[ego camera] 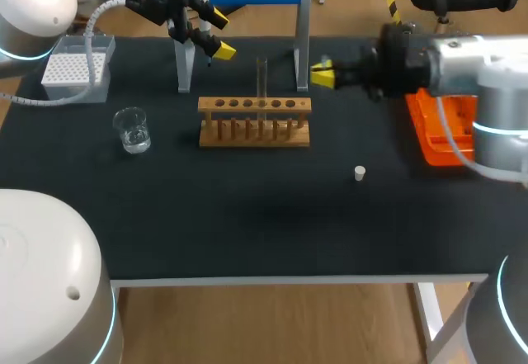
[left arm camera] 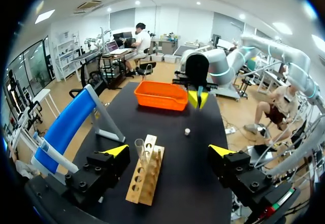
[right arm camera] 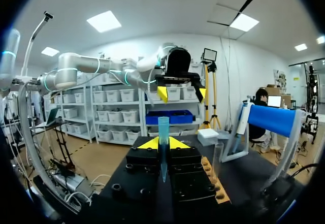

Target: Invert the test tube, pick up the pipette, mount the tip to pipette, aspirate from beaker and dispense into the tube, eject the tip, return the pipette, and cap with the stopper.

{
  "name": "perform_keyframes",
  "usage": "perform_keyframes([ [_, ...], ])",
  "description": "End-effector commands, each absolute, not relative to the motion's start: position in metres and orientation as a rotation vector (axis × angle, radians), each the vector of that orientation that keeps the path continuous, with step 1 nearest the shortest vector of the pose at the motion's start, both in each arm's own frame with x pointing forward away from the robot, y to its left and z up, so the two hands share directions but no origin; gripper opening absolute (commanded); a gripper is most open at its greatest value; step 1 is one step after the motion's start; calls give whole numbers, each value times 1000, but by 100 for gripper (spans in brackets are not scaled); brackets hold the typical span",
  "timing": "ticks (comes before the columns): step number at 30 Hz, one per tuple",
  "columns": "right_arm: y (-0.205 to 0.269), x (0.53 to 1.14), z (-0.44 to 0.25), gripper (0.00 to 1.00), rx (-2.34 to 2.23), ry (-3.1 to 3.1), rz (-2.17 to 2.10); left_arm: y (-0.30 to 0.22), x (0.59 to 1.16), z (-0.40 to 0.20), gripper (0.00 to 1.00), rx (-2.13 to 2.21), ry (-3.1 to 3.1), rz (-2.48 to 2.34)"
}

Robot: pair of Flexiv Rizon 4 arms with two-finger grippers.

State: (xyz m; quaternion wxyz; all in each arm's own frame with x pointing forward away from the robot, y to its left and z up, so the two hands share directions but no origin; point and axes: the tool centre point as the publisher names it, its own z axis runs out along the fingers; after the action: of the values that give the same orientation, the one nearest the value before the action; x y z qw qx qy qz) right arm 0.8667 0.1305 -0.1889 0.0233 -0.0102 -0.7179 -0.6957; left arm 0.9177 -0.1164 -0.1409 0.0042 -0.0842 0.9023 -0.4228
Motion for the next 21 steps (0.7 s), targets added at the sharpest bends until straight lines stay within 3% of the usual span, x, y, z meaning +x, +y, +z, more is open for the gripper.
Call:
perform_keyframes([
  [1, 68, 846, -188, 0, -58, -2241, -2166, -116, 917, -140, 100, -266, 2832, -1319],
  [21, 4, 819, -218, 0, -105, -2294, -2192, -116, 917, -140, 100, -266, 2832, -1319],
])
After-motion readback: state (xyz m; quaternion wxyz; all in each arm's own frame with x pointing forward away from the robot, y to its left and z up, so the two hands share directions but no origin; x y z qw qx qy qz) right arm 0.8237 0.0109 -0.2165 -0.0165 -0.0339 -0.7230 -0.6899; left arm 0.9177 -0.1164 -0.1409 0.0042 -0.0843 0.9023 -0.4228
